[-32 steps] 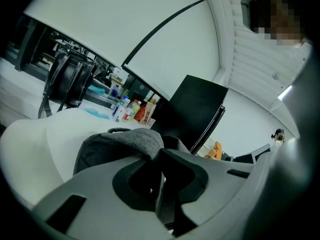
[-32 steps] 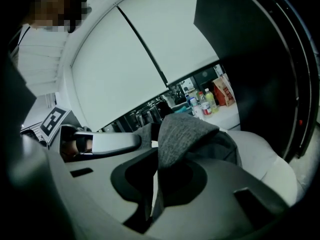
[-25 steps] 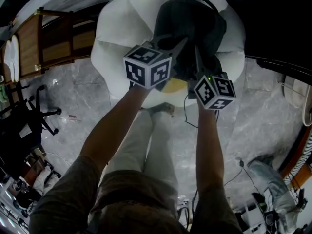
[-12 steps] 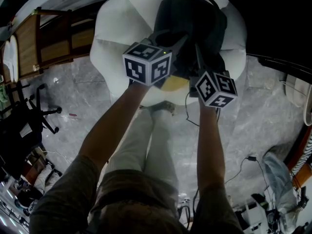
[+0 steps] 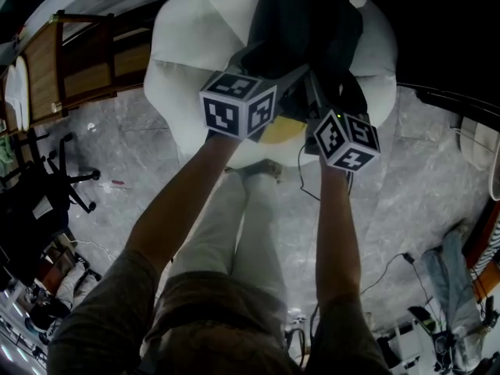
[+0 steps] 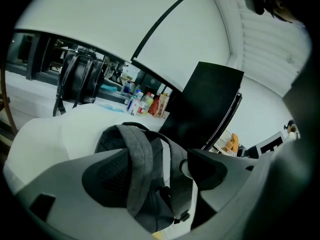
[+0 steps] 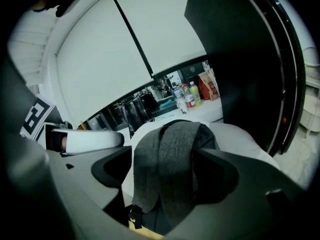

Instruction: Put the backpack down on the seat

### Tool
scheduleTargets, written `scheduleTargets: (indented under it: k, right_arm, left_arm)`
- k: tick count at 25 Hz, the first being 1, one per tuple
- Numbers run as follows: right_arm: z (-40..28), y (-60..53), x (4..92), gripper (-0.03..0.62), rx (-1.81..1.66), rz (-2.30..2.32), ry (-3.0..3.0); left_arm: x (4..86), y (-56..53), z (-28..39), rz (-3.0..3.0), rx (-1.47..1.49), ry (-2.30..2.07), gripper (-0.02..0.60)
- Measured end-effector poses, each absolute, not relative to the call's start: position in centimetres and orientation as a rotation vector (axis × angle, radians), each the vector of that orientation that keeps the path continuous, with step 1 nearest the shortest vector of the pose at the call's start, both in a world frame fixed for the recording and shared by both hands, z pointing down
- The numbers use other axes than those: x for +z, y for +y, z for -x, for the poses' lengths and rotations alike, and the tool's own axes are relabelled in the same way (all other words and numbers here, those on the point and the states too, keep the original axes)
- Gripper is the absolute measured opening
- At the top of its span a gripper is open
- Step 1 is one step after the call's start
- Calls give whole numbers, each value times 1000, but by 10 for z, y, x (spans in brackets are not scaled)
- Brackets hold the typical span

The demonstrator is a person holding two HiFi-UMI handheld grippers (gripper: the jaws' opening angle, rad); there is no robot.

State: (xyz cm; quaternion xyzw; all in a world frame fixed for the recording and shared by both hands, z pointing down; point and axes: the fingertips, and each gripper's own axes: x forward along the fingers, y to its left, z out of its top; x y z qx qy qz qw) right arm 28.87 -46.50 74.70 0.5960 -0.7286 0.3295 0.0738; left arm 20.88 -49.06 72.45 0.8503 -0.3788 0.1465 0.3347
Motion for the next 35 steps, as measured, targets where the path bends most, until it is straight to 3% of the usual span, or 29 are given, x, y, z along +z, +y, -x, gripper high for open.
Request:
scheduleTargets:
  k: [6, 9, 12, 16, 17, 19, 35]
  right_arm:
    - [-289, -459, 745, 376, 991, -1794, -2184]
    - [-287, -455, 742, 359, 1004, -1790, -2192]
    - [-282, -447, 739, 250, 1038, -1776, -2210]
    - [-273, -433, 731, 153, 1083, -1757, -2222]
    - [-271, -429, 727, 108, 1099, -1763, -2217]
    - [-268, -422, 719, 3, 1136, -1779, -2214]
    - [-243, -350, 593, 0, 1286, -1816, -2174]
  left_arm:
    - [724, -485, -208, -2207, 379, -987, 377]
    - [721, -481, -208, -2207, 370, -982, 350]
    - [716, -473, -206, -2209, 354, -983, 218]
    - [705, -458, -205, -2214, 369, -976, 115]
    - [702, -454, -205, -2215, 378, -974, 102]
    - [695, -446, -204, -2217, 398, -977, 13]
    - [571, -371, -182, -2128, 411, -974, 0]
